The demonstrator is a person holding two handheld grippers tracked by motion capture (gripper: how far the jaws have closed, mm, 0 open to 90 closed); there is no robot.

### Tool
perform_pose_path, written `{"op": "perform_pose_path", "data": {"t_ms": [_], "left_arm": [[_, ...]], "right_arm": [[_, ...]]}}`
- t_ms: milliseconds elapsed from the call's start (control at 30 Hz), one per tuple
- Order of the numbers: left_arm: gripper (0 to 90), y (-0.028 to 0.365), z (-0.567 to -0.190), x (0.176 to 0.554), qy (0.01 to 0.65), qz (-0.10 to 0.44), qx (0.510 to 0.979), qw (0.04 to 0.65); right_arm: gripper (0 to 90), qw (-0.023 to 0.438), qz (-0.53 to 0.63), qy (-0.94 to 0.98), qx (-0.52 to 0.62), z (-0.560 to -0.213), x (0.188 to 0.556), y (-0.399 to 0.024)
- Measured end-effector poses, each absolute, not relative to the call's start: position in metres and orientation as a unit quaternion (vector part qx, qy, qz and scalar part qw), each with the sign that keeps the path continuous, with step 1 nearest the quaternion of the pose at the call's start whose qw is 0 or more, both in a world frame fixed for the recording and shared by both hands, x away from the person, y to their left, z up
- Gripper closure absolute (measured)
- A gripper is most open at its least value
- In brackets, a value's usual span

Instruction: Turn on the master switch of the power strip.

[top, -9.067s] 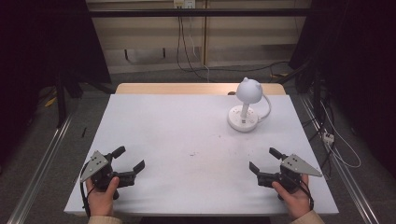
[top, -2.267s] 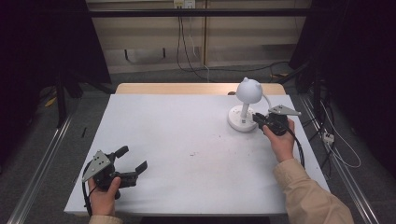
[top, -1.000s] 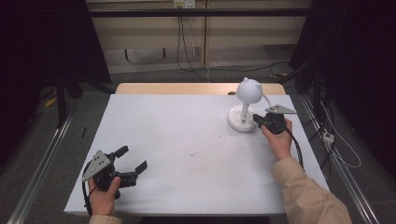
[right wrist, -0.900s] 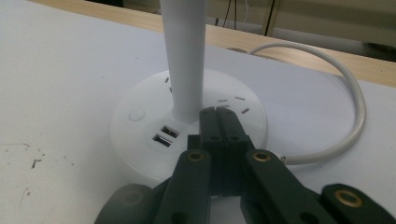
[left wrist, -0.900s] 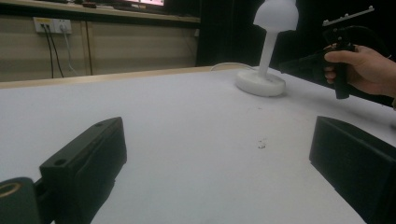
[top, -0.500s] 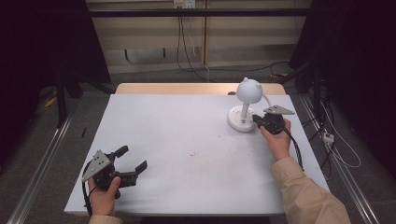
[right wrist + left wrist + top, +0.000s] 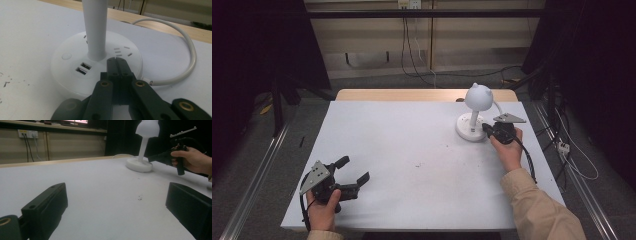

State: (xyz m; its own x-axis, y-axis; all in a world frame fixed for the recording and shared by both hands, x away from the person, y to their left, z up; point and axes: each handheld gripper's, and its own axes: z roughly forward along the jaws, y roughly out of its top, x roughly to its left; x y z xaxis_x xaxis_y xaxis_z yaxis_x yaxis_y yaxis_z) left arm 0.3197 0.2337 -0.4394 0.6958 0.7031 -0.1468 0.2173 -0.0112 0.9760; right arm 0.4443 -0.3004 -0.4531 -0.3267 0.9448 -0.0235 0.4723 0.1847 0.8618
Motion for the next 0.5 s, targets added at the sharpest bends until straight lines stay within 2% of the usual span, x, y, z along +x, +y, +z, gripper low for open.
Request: {"op": "perform_pose_path", "data": {"t_ms": [500], "left_arm": [[3.6, 0.2336, -0.4391, 0.3197, 0.338, 0.198, 0.683, 0.617]], "right_arm": [[90.0, 0.306, 0.396, 0.719, 0.481, -0.4553, 0.4445, -0.2982]]}}
